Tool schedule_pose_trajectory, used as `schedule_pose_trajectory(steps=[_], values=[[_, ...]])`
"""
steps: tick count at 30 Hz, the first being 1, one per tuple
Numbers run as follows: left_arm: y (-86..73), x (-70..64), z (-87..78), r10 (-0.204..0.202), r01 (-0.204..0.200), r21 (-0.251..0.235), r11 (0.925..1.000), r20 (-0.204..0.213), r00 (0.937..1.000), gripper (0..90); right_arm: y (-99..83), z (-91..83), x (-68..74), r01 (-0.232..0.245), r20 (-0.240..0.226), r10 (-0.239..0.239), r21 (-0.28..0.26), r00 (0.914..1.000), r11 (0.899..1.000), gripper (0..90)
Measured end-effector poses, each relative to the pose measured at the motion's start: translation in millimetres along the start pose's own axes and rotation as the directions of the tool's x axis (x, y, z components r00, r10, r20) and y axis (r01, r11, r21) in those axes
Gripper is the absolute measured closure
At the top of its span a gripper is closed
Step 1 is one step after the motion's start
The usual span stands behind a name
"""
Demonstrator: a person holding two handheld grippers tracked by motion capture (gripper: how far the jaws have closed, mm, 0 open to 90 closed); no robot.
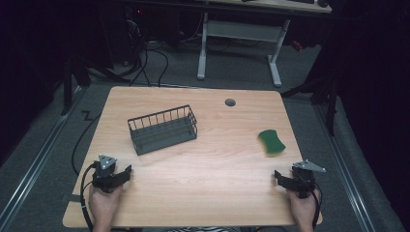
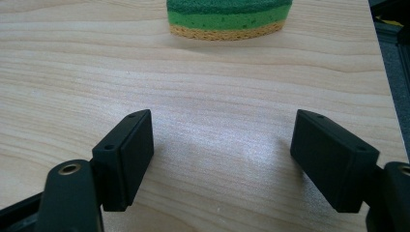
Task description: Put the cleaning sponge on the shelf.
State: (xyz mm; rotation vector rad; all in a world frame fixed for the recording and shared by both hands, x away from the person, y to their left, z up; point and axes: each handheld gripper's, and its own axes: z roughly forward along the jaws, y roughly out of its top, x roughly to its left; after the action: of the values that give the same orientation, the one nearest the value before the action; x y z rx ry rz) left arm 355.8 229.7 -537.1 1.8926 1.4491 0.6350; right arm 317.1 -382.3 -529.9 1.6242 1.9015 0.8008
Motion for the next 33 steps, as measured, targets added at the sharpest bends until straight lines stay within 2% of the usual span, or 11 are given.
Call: schedule_pose_trajectory(steps=[8,13,15,17,18,21,26,33], values=[[0.1,-0.4,0.1,0.005,-0.005,-0.003,1.0000,0.011,0.9999,38.4,0.2,0.2,0.0,0.002,0.001,-0.002,0.001,1.0000,1.000,23.3],[0.8,-0.8,0.6,-0.001,0.001,-0.002,1.0000,0.007,1.0000,38.5,0.2,0.2,0.1,0.002,0.002,-0.002,0.001,1.0000,1.000,23.3],[1.9,0.9,0.9,-0.015,0.015,-0.002,0.9999,0.017,0.9997,38.5,0.2,0.2,0.1,0.002,0.002,-0.002,0.001,1.0000,1.000,23.3],[2.8,0.8,1.0,-0.013,0.013,0.004,0.9999,0.016,0.9998,39.1,0.2,0.2,0.1,0.002,0.002,-0.002,0.001,1.0000,1.000,23.3],[4.5,-0.1,1.9,0.002,-0.002,0.014,0.9999,0.005,1.0000,39.9,0.2,0.2,0.2,0.003,0.002,-0.003,0.001,1.0000,1.000,23.1],[5.8,-0.5,2.7,0.002,-0.003,0.013,0.9999,0.006,1.0000,40.4,0.2,0.2,0.1,0.003,0.002,-0.003,0.001,1.0000,1.000,23.2],[6.8,-1.8,-1.5,-0.009,0.010,-0.004,0.9999,0.011,0.9999,40.6,0.2,0.2,0.1,0.003,0.002,-0.003,0.001,1.0000,1.000,23.2],[7.1,-9.9,-9.7,0.014,-0.014,-0.010,0.9999,0.025,0.9996,42.3,0.2,0.2,0.2,0.003,0.002,-0.003,0.001,1.0000,1.000,23.1]])
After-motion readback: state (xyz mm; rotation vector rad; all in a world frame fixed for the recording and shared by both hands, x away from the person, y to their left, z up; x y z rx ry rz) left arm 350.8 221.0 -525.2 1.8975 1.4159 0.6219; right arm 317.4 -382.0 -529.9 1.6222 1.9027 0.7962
